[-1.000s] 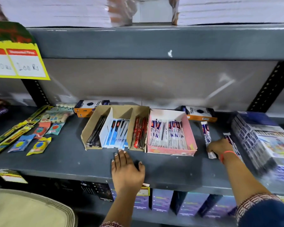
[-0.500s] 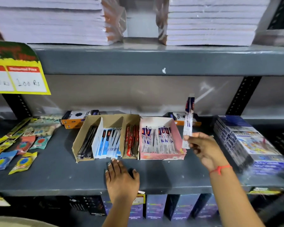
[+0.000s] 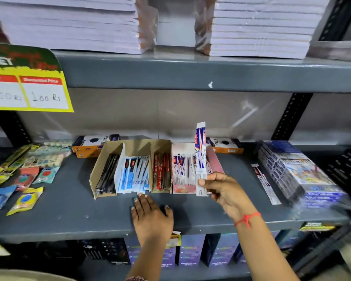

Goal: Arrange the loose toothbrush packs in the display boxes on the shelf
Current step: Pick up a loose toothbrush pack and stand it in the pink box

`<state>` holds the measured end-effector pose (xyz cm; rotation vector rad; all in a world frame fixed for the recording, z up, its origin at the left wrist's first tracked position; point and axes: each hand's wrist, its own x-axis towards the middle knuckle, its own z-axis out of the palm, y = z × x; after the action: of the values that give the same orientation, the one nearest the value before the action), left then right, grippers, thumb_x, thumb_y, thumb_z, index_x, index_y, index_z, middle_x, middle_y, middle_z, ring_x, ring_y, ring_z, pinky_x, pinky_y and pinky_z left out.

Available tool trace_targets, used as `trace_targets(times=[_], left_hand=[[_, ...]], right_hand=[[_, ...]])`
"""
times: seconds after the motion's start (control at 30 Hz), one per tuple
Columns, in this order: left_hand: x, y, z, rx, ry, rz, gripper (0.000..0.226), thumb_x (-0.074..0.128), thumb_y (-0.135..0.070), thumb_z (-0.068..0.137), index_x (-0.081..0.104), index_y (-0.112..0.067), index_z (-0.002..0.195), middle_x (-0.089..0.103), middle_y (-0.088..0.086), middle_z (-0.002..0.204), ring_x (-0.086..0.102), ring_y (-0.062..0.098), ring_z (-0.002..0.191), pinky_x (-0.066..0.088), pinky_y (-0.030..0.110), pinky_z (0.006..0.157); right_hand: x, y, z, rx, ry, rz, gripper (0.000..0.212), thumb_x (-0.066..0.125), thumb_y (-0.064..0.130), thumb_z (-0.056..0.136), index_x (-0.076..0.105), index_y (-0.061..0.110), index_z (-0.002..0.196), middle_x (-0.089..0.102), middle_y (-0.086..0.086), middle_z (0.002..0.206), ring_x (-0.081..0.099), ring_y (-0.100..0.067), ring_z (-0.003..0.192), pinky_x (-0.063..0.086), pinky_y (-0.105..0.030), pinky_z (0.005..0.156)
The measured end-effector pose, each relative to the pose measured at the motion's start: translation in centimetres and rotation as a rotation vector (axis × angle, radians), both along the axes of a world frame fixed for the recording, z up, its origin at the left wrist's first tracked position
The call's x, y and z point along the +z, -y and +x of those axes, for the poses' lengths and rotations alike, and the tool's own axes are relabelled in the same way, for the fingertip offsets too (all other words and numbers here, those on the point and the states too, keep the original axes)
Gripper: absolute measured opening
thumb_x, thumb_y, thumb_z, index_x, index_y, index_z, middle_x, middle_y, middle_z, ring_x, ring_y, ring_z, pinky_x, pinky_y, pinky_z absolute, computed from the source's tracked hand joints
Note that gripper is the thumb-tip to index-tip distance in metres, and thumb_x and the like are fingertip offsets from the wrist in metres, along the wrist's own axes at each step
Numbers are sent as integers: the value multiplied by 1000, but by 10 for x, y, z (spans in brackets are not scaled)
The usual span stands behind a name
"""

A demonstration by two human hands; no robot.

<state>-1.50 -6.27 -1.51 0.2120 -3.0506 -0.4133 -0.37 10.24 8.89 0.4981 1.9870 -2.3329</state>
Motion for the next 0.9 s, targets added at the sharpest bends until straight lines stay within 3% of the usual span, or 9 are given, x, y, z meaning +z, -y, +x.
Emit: trace_targets(times=[0.27, 0.53, 0.63, 0.73, 0.8, 0.83, 0.9], left_hand=[[3, 1, 0, -21, 24, -6, 73, 25, -45, 93, 1, 4, 142, 4, 21, 153, 4, 31, 140, 3, 40, 114], [3, 1, 0, -16, 30, 14, 71, 24, -42, 93, 0, 3, 142, 3, 21, 153, 3, 31, 141, 3, 40, 115], [2, 1, 0, -24, 29, 24, 71, 23, -42, 93, -2, 3, 142, 1, 22, 153, 2, 31, 141, 2, 40, 115], [2, 1, -1, -31, 41, 15, 72, 22, -44, 94, -6, 3, 142, -2, 21, 153, -2, 31, 140, -1, 41, 115], [1, 0, -1, -30, 50, 5, 73, 20, -45, 93, -6, 3, 141, -2, 22, 153, -2, 32, 140, -1, 41, 114], [-1, 0, -1, -24, 34, 17, 74, 18, -46, 92, -5, 4, 142, 0, 23, 153, 1, 34, 140, 0, 42, 114], [-4, -1, 0, -3, -44, 55, 79, 10, -47, 83, 6, 7, 141, 13, 26, 150, 12, 37, 138, 8, 45, 113]], right_hand=[[-10, 13, -5, -16, 57, -5, 28, 71, -5, 74, 58, 15, 59, 61, 2, 52, 48, -7, 46, 41, -10, 39], [-13, 0, -18, -100, 68, 14, 26, 69, -6, 77, 59, 13, 62, 61, 5, 43, 47, -4, 35, 41, -10, 35], [-10, -13, -40, -148, 80, 218, 27, 65, -9, 79, 57, 10, 61, 56, -6, 53, 44, -8, 33, 39, -14, 34], [-19, -22, -68, -141, 124, 560, 26, 60, -9, 78, 59, 10, 62, 59, -15, 67, 47, -22, 46, 46, -28, 49], [-26, -22, -81, -117, 150, 799, 17, 53, -7, 79, 66, 4, 81, 67, -20, 81, 57, -30, 64, 54, -37, 70], [-30, -21, -85, -99, 161, 900, 24, 49, -6, 80, 66, 2, 94, 68, -21, 93, 60, -32, 76, 53, -36, 78], [-34, -17, -89, -36, 182, 1025, 29, 44, -6, 82, 62, -1, 104, 67, -24, 105, 60, -36, 89, 49, -32, 79]])
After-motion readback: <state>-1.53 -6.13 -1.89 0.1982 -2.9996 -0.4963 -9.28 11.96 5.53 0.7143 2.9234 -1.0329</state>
